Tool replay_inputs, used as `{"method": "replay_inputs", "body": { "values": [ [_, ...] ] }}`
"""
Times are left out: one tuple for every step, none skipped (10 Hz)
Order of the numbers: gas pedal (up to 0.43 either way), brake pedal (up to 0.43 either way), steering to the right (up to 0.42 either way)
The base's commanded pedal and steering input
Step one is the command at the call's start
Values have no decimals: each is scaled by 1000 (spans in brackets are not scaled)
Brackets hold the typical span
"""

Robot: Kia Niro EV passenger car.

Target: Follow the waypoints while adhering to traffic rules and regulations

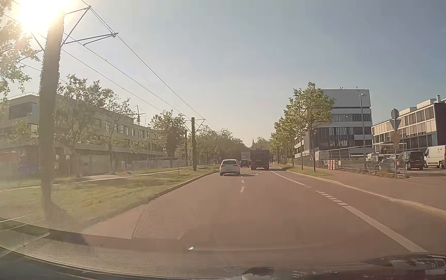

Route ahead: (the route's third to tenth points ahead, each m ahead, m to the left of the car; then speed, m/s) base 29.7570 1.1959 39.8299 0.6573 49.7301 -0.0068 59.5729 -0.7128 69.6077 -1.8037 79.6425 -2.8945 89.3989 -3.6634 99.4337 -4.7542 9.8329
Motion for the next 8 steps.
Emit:
{"method": "replay_inputs", "body": {
  "values": [
    [150,0,-35],
    [150,0,-31],
    [150,0,-27],
    [150,0,-25],
    [150,0,-23],
    [150,0,-17],
    [150,0,-8],
    [150,0,-3]
  ]
}}
